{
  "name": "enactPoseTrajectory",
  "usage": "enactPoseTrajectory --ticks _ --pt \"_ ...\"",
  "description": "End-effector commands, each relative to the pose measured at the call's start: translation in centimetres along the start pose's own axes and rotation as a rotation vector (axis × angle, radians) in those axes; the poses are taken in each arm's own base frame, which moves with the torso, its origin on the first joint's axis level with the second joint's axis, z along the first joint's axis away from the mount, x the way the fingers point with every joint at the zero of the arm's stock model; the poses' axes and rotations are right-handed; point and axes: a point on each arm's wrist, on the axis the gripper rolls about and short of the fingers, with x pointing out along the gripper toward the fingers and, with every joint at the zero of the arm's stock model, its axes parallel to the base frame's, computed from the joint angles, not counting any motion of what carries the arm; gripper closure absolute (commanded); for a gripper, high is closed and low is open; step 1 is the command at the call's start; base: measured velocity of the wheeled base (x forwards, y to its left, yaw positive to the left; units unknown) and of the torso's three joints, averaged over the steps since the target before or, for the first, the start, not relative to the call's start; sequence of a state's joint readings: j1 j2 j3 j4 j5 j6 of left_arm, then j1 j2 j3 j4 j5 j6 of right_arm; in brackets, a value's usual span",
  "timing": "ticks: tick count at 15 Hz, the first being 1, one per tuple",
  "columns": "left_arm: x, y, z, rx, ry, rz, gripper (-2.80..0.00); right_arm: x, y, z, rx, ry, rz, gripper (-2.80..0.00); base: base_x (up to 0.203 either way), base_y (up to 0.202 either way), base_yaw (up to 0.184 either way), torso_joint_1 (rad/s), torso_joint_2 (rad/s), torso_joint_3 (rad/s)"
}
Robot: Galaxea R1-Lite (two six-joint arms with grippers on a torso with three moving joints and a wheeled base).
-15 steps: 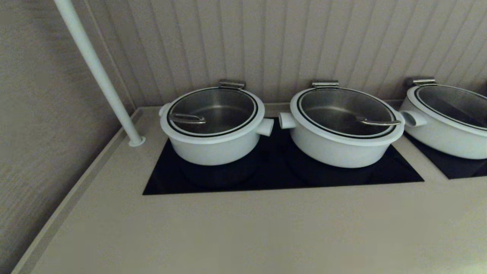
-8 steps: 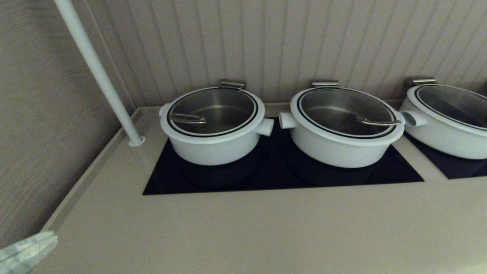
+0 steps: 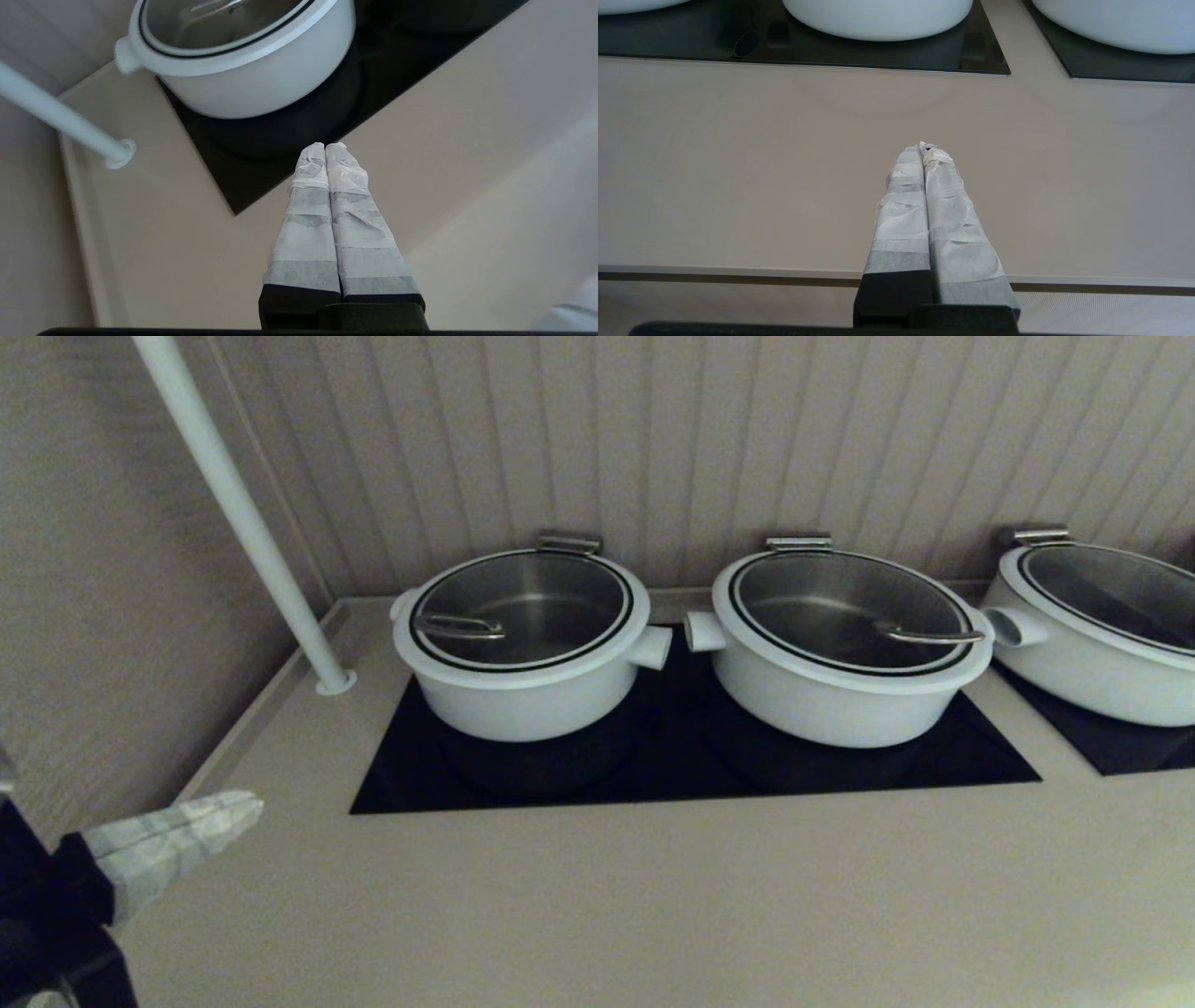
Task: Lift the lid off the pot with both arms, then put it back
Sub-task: Open the food pot lid a small opening with the left arm
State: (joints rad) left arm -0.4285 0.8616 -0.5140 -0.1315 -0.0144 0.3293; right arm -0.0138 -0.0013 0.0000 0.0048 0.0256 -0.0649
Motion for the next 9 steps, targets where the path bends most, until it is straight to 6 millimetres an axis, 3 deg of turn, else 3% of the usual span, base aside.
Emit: enactPoseTrajectory --ticks 1,9 --pt "1.5 0.1 0.1 0.006 0.050 -0.009 0.00 0.0 0.0 0.0 -0.001 0.001 0.001 0.00 0.000 0.000 0.000 0.000 0.00 0.000" --pt "7.2 0.7 1.3 -0.002 0.085 0.035 0.00 0.0 0.0 0.0 -0.001 0.001 -0.001 0.00 0.000 0.000 0.000 0.000 0.00 0.000"
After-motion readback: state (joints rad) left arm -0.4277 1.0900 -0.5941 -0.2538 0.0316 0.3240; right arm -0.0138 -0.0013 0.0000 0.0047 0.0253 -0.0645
